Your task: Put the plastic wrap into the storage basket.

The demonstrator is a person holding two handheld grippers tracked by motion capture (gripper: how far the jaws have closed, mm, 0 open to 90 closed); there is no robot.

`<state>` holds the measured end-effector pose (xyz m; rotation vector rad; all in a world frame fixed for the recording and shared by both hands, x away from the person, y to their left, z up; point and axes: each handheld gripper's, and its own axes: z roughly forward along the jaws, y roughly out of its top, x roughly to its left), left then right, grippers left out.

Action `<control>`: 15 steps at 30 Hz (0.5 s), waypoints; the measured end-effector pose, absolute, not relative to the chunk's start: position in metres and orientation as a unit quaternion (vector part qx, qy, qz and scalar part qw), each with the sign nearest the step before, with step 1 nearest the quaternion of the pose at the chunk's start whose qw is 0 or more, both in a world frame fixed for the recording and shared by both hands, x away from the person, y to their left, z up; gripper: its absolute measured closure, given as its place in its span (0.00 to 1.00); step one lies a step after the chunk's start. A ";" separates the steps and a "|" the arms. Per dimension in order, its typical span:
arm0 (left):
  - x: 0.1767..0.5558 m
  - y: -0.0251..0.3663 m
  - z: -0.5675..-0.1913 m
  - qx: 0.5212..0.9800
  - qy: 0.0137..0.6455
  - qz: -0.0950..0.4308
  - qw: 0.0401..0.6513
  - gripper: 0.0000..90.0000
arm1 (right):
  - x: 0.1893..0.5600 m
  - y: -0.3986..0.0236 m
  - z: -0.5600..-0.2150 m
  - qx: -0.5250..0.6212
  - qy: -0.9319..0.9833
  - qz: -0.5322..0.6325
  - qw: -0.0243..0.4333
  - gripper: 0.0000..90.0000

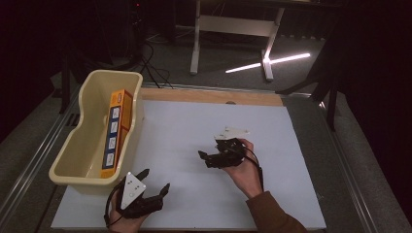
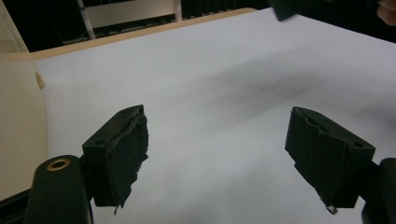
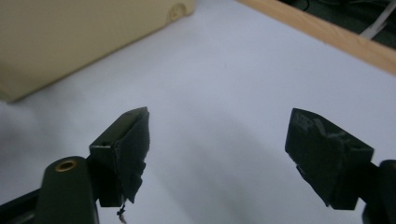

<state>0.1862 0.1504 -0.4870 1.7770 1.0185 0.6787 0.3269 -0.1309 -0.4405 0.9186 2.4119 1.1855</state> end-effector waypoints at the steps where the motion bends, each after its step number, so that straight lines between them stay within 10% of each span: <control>1: 0.187 0.151 -0.487 0.726 0.417 0.277 0.473 0.23 | 0.326 -0.136 -0.443 0.321 0.839 0.414 0.148 0.22; 15: 0.188 0.151 -0.487 0.725 0.419 0.279 0.470 0.23 | 0.283 -0.235 -0.478 0.347 0.805 0.440 0.195 0.21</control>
